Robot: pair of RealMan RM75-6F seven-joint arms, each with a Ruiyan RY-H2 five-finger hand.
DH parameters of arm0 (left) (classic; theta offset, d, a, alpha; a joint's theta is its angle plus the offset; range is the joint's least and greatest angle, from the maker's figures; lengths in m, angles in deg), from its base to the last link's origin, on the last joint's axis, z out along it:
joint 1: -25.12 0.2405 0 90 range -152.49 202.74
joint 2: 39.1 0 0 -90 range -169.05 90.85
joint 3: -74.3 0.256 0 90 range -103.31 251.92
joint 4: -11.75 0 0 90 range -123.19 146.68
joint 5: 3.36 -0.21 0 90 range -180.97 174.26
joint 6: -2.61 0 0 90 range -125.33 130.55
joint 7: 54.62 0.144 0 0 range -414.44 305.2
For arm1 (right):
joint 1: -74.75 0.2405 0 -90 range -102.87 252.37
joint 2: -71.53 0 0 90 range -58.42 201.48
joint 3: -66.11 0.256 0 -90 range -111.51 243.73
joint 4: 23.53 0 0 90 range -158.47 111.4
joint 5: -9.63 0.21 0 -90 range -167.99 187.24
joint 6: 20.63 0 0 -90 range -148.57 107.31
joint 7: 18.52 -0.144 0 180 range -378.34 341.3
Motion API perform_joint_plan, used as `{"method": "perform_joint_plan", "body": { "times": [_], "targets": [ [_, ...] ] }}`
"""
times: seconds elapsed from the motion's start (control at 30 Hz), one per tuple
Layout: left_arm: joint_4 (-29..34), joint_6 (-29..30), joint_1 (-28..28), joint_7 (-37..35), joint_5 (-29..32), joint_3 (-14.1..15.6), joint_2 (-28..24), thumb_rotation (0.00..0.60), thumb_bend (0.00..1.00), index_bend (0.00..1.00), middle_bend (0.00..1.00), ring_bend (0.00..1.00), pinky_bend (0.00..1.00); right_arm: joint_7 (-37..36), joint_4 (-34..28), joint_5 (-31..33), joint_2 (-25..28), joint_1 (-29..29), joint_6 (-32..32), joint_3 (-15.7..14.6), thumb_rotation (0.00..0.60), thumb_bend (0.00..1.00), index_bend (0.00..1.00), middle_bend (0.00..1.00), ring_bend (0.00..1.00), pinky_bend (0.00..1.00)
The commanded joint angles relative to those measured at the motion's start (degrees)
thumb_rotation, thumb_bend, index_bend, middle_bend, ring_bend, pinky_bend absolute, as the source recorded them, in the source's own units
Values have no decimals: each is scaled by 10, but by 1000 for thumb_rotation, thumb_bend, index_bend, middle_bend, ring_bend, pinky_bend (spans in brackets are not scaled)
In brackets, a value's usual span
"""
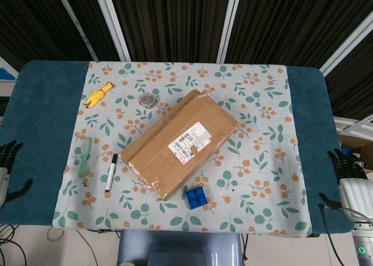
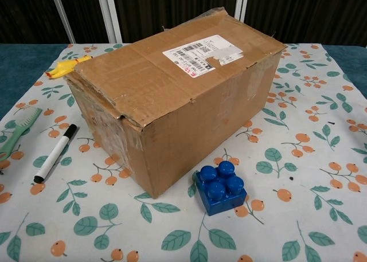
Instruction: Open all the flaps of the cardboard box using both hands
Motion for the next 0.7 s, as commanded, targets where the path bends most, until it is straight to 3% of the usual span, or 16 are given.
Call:
{"method": "perform_joint_plan", "body": {
  "times": [0.03,0.23,0.33,0.4,0.57,0.7],
  "targets": [
    [5,-11,-4,-29,-19,7,-8,600,312,59,44,0,0,0,0,1,0,0,0,1,600,0,0,65,128,212],
    [23,-17,-14,-146,-81,17,-31,600,431,62,71,1,5,1,0,2,0,0,-2,0,600,0,0,65,128,212],
    [33,-20,-30,-188,-103,9,-36,600,546,72,97,34,118,-3,1,4,1,0,-3,1,600,0,0,65,128,212],
    [51,-36,-42,-235,-86,0,-36,600,610,74,109,50,181,-5,1,5,2,0,-3,1,600,0,0,65,128,212],
    [108,-142,-97,-405,-24,-31,-67,600,657,75,114,53,218,-9,2,7,2,0,-5,2,600,0,0,65,128,212],
    [131,-269,-157,-565,8,-53,-110,600,674,72,113,53,216,-8,4,8,1,2,-9,1,600,0,0,65,128,212]
  ]
}}
